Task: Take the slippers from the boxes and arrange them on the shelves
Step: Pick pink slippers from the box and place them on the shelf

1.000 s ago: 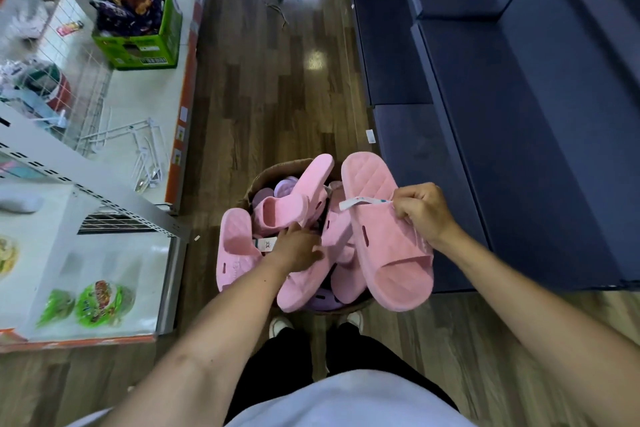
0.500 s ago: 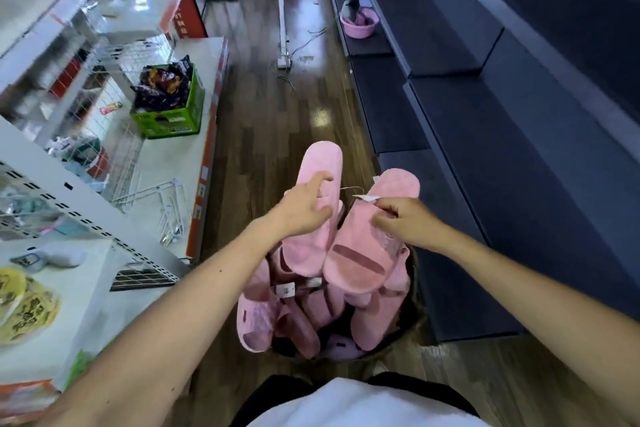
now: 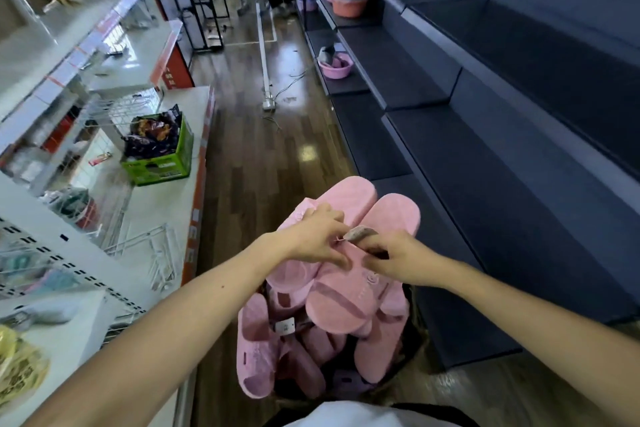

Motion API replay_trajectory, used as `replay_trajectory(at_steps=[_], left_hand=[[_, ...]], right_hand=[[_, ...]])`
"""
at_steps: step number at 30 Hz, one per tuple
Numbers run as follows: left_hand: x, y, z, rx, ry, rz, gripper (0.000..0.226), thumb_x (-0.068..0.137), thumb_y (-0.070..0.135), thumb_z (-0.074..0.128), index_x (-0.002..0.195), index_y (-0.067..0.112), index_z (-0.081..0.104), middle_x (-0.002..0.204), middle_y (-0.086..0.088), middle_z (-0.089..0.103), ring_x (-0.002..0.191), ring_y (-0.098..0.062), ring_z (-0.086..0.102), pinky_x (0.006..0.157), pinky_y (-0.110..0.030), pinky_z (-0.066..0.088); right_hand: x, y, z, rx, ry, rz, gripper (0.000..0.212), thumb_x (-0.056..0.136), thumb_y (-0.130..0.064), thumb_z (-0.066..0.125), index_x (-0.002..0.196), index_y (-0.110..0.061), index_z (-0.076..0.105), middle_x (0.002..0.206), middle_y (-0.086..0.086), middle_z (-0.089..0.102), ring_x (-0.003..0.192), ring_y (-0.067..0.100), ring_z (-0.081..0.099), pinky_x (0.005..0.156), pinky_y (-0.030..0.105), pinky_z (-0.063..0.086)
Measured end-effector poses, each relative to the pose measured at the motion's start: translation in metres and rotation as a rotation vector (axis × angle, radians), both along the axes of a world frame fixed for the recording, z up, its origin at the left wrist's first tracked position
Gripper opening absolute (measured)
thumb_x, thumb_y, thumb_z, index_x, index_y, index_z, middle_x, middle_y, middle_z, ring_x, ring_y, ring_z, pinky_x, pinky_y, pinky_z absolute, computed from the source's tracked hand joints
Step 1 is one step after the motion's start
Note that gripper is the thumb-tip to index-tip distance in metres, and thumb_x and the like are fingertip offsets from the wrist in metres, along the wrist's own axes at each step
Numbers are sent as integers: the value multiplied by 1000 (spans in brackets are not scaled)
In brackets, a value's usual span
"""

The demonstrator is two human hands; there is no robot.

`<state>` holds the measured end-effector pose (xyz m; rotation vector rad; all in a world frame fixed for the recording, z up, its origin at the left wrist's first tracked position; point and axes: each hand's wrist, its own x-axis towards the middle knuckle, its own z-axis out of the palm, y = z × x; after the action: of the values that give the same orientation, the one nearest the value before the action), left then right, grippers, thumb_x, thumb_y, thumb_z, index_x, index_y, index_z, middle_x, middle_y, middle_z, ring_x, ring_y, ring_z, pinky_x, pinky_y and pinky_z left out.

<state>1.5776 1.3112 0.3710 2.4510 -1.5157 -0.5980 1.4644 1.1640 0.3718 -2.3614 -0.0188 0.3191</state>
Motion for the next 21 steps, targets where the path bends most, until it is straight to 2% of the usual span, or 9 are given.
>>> replay_trajectory(at_steps=[3,6,9,11,13,15,17,19,21], left_hand=[[-1,-3,5,13,-37,-104,34,79,43,68,94,13,62,90,4,36,88,-13,25,76,-30,24],[-4,-8,11,93,-214,-298,35,82,45,63,104,18,61,98,2,37,96,-15,25,85,-34,27],[-5,-15,15,187,-387,-476,38,84,42,61,118,25,59,116,-1,44,115,-21,29,87,-32,23],[-4,-18,13,78,-527,-633,36,71,41,74,105,33,66,108,4,53,109,-19,36,82,-27,25],[-6,-21,17,61,-627,-701,38,46,41,86,81,38,70,91,9,60,98,-15,47,74,-23,31],[-3,-26,18,3,-686,-746,39,37,38,88,71,38,70,88,9,64,96,-17,56,72,-23,45],[-2,-28,23,-39,-699,-819,40,35,33,89,71,34,71,92,3,65,102,-23,49,73,-29,54],[1,-30,35,-46,-716,-806,36,37,31,88,69,33,72,103,0,65,109,-26,45,77,-35,55],[10,-33,50,5,-817,-771,25,42,35,85,62,35,70,109,5,64,105,-26,52,77,-30,51]], right_hand=[[-5,-11,11,-13,5,11,23,86,-7,59,105,-9,71,92,-8,68,78,-2,59,69,6,43],[3,-30,27,-81,-135,-174,17,82,-7,61,89,-13,76,66,-19,61,59,-8,56,58,6,41],[18,-45,36,-58,-290,-308,31,83,-6,61,111,-19,67,94,-9,66,82,4,57,70,6,41],[29,-48,32,-215,-235,-215,53,85,-16,62,135,-25,46,125,-4,56,104,13,49,89,18,42],[39,-48,23,-394,-154,-124,66,86,-25,62,144,-29,30,140,-3,43,121,20,43,100,32,39],[47,-46,13,-464,-134,-135,58,87,-24,58,141,-27,35,135,-1,46,120,24,45,95,36,42],[52,-49,7,-489,-157,-188,38,90,-21,50,128,-26,49,120,4,53,108,28,53,87,38,47],[53,-58,3,-505,-150,-274,27,91,-22,43,113,-22,59,109,7,57,99,32,57,79,39,49],[49,-71,2,-479,-144,-390,23,91,-21,42,102,-15,61,104,8,61,94,33,59,74,36,49]])
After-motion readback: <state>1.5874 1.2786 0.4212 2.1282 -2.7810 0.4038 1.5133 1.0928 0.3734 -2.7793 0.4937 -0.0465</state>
